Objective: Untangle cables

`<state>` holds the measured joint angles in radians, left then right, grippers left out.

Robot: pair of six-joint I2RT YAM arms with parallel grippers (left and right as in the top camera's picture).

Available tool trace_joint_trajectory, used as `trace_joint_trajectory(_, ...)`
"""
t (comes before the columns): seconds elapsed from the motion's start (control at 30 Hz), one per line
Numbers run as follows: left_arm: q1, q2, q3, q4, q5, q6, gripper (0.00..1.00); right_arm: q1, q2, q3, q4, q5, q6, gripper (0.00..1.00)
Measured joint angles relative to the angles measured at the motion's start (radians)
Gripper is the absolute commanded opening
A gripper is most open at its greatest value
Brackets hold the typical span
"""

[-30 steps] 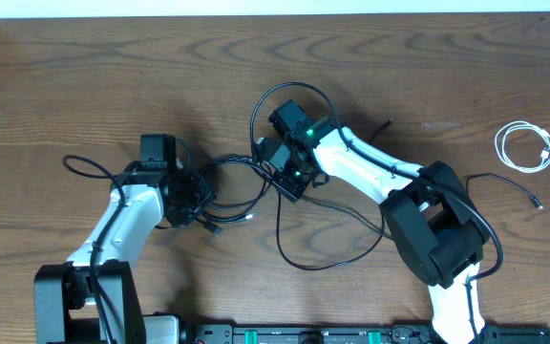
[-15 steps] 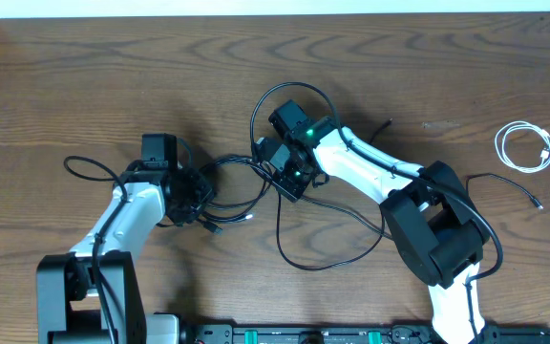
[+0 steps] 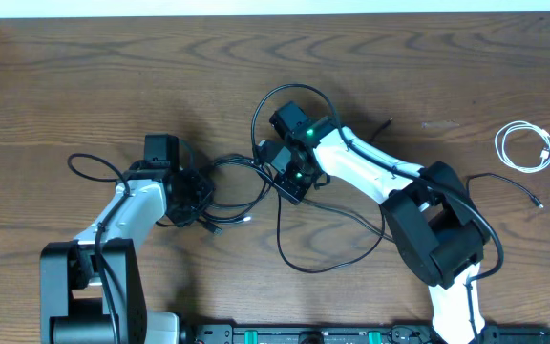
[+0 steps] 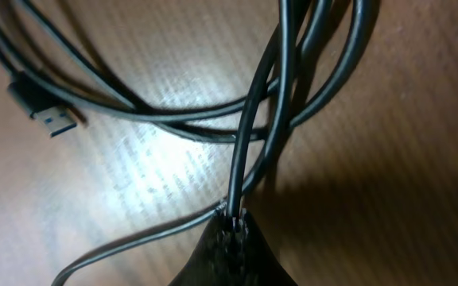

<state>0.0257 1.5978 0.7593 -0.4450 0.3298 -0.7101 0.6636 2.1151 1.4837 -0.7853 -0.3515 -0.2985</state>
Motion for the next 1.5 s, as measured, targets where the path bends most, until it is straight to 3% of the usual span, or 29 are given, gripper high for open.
trace_joint_trajectory(0.3, 0.142, 0.0, 0.0, -0.038, -0.021, 0.013, 0.07, -0.069, -0.117, -0.002, -0.082, -0.046, -0.001, 0.01)
trace_joint_trajectory(0.57, 0.317, 0.0, 0.0, -0.127, 0.024, 0.1, 0.07, -0.138, -0.175, -0.002, -0.114, -0.102, 0.0, 0.01)
trace_joint_trajectory(0.77, 0.462, -0.001, 0.0, -0.159, -0.009, 0.117, 0.08, -0.259, -0.255, -0.002, -0.131, -0.061, 0.011, 0.01)
trace_joint_trajectory(1.03, 0.473, -0.003, 0.0, -0.162, -0.018, 0.148, 0.07, -0.38, -0.389, -0.002, -0.164, -0.058, 0.054, 0.01)
trace_joint_trajectory(1.1, 0.46, -0.003, 0.0, -0.161, -0.018, 0.163, 0.08, -0.383, -0.401, -0.002, -0.196, -0.075, 0.044, 0.08)
trace_joint_trajectory(1.27, 0.378, -0.003, 0.0, -0.139, -0.018, 0.191, 0.07, -0.325, -0.395, -0.003, -0.254, -0.101, -0.021, 0.42)
trace_joint_trajectory(1.5, 0.262, -0.003, 0.0, -0.113, -0.018, 0.204, 0.08, -0.138, -0.312, -0.004, -0.188, -0.069, -0.077, 0.5)
